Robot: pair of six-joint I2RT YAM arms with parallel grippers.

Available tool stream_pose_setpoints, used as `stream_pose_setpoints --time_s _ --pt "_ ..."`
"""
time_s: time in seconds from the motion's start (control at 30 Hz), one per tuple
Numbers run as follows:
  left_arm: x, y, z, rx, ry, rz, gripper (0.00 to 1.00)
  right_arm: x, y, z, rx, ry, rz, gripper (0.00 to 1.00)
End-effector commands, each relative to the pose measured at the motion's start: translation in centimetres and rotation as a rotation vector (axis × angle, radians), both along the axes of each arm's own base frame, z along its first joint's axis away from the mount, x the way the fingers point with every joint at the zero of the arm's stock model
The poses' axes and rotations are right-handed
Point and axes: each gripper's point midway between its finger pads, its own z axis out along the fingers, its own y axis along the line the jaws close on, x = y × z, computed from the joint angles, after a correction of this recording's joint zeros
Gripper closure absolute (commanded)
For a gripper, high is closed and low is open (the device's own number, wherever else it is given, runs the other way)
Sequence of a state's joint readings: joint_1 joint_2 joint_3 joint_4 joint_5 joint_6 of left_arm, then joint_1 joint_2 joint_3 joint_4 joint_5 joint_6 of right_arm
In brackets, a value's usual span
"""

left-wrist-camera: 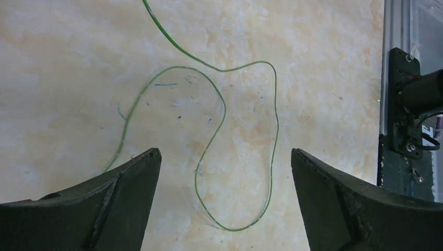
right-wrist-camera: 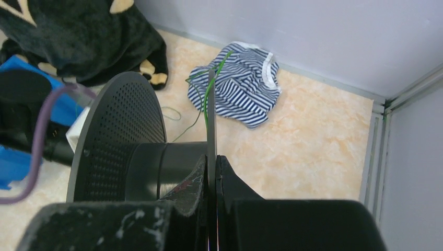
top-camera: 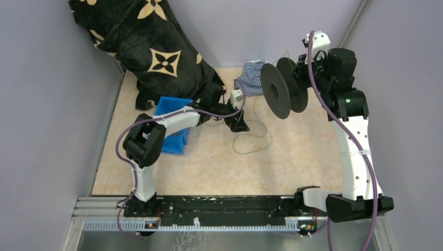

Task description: Wrap the cables

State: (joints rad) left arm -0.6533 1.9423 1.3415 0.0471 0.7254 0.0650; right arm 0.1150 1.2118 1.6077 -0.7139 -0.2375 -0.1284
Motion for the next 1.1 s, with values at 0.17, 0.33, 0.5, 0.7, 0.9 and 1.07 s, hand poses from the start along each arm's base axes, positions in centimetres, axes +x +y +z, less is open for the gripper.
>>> stream_pose_setpoints --time_s 0.17,0.33,0.5,0.7,0.9,1.07 --pt "-3.8 -4.1 -3.9 0.025 -0.051 -0.145 0.04 0.4 -0.8 5.4 0.075 -0.137 -0.081 1.0" --pt "-3.8 -4.8 -4.4 0.013 -0.044 -0.162 0.06 0.0 -0.3 4.5 0.073 -0.119 -0.05 1.0" --pt "-1.5 -4.1 -2.8 -0.023 -0.037 -0.112 0.06 -0.8 0.0 4.2 0.052 -0.119 -0.016 1.0" --pt "0.3 -4.0 0.0 -0.077 -0.03 -0.094 0.04 -1.1 0.5 3.3 0.06 -0.096 0.016 1.0" --pt "1.4 -5.1 0.8 -0.099 0.009 -0.069 0.03 -1.1 1.3 3.0 0.087 -0.076 0.051 1.0" --pt "3.4 -5.7 0.7 -0.115 0.054 -0.014 0.07 -1.3 1.5 2.9 0.096 -0.067 0.059 1.0"
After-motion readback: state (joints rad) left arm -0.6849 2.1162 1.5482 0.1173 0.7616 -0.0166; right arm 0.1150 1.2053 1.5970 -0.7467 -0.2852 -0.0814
